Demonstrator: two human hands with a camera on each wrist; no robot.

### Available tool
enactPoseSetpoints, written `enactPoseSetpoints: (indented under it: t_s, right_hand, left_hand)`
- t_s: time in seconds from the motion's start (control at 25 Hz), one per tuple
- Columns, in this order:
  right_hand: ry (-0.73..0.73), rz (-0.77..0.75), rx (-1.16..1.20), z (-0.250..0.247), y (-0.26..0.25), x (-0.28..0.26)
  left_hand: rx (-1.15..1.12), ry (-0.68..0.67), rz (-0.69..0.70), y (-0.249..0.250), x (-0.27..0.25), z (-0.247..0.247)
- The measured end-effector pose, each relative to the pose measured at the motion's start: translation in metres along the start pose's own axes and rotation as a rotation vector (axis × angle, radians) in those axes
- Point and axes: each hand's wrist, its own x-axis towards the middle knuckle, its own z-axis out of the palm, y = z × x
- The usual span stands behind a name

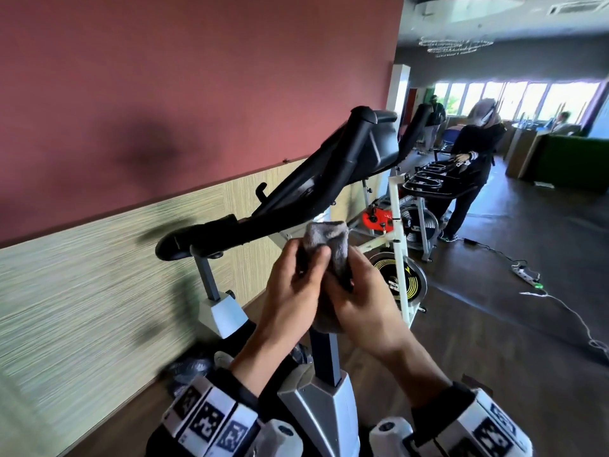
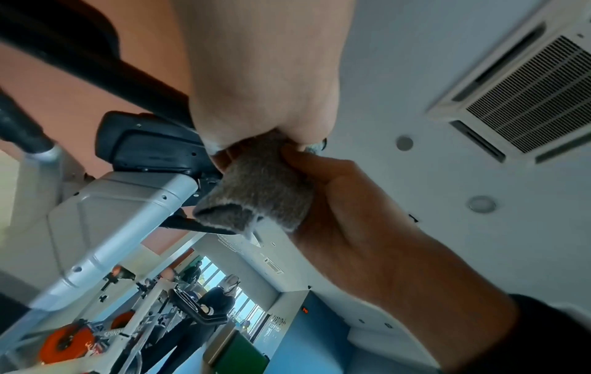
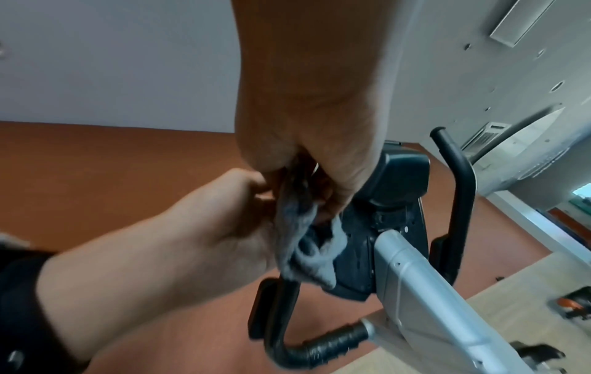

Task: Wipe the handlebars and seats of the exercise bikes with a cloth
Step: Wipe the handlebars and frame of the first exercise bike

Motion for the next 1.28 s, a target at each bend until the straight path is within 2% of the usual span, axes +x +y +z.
enactPoseSetpoints:
  t_s: [0.08, 0.16, 0.24, 0.32, 0.36, 0.44, 0.52, 0.56, 0.68, 0.76, 0.84, 0.92, 1.04, 1.16, 1.28]
  right_hand:
    - [-0.045, -0.060, -0.116, -0.010, -0.017, 0.011]
    - [0.005, -0.125, -0.183, -0.028, -0.043, 0.025]
    - [0.170, -0.178, -0.187, -0.049, -0.063, 0.051]
    - [0.323, -0.279, -0.334, -0.070, -0.075, 0.090]
    - [0.326, -0.310, -0.423, -0.078, -0.079, 0.109]
    - [0.206, -0.247, -0.515, -0.081, -0.082, 0.140]
    - [0.083, -0.146, -0.521, -0.073, -0.079, 0.153]
    - [0.071, -0.129, -0.506, -0.069, -0.075, 0.156]
    - [0.114, -0.129, -0.362, -0.062, -0.066, 0.149]
    - [0.113, -0.142, -0.324, -0.060, -0.065, 0.147]
    - [0.111, -0.143, -0.320, -0.058, -0.064, 0.147]
    - [0.103, -0.109, -0.275, -0.056, -0.064, 0.149]
    - [0.109, -0.124, -0.278, -0.056, -0.062, 0.151]
    - [0.116, -0.171, -0.316, -0.057, -0.057, 0.152]
    - [0.109, -0.185, -0.340, -0.056, -0.057, 0.152]
  left_hand:
    - [0.059, 0.013, 0.056, 0.006, 0.015, -0.008]
    - [0.088, 0.037, 0.204, 0.024, 0.042, -0.019]
    - [0.087, 0.074, 0.359, 0.048, 0.084, -0.023]
    - [0.141, 0.070, 0.383, 0.074, 0.130, -0.006]
    - [0.196, 0.043, 0.431, 0.079, 0.141, 0.007]
    - [0.255, -0.072, 0.571, 0.070, 0.158, 0.034]
    - [0.183, -0.027, 0.627, 0.060, 0.160, 0.048]
    - [0.193, 0.004, 0.662, 0.056, 0.158, 0.047]
    - [0.376, -0.003, 0.718, 0.034, 0.139, 0.027]
    - [0.538, 0.075, 0.721, 0.021, 0.130, 0.022]
    - [0.506, 0.087, 0.657, 0.030, 0.133, 0.030]
    - [0.376, 0.029, 0.579, 0.054, 0.148, 0.043]
    - [0.379, 0.033, 0.616, 0.064, 0.157, 0.047]
    - [0.430, 0.008, 0.726, 0.032, 0.137, 0.027]
    - [0.532, 0.037, 0.734, 0.022, 0.138, 0.020]
